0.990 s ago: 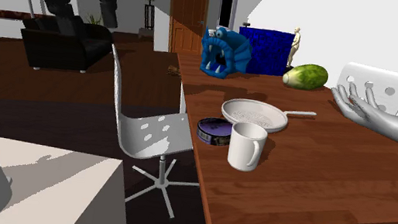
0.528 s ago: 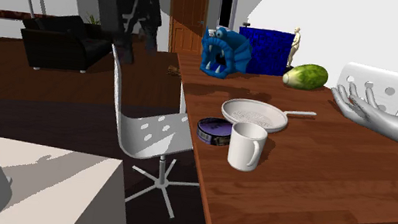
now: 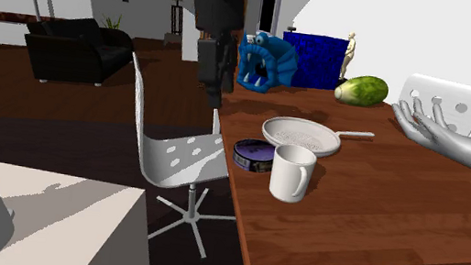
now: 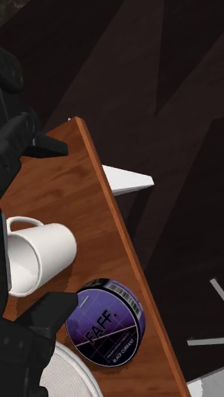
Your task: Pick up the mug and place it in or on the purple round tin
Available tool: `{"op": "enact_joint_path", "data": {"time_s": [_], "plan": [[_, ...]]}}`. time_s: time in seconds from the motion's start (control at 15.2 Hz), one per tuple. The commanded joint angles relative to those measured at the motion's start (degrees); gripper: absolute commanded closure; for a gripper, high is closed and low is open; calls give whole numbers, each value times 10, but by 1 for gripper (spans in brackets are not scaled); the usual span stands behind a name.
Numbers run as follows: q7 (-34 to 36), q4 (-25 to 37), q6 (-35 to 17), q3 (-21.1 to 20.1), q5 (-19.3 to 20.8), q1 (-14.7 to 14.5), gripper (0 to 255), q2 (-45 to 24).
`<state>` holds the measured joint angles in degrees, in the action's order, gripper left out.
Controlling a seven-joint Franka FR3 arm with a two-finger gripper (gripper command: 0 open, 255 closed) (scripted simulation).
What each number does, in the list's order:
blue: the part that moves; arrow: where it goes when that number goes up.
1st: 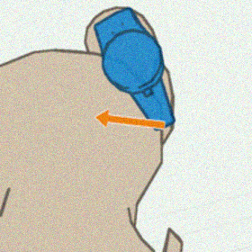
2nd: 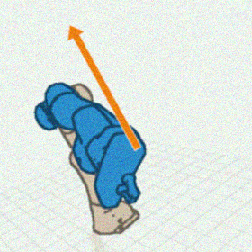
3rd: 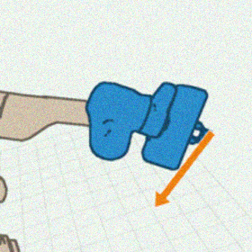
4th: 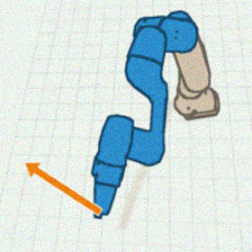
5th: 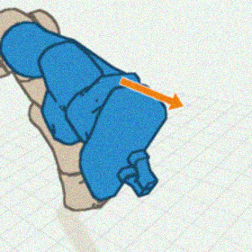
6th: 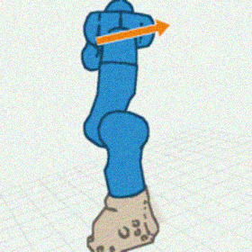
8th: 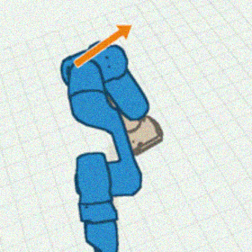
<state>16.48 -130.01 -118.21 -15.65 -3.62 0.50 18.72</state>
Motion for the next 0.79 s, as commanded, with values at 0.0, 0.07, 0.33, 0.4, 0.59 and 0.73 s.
{"op": "enact_joint_path", "data": {"time_s": [0.0, 0.07, 0.33, 0.4, 0.59, 0.73], "plan": [[24, 25, -22, -16, 17, 2, 0, -46], [36, 37, -31, -24, 27, 2, 0, -68], [90, 94, -60, -48, 77, 1, 0, -159], [104, 111, -64, -52, 92, -2, 0, -182], [145, 165, -72, -59, 138, -13, 0, -254], [170, 206, -73, -59, 168, -25, 0, -302]]}}
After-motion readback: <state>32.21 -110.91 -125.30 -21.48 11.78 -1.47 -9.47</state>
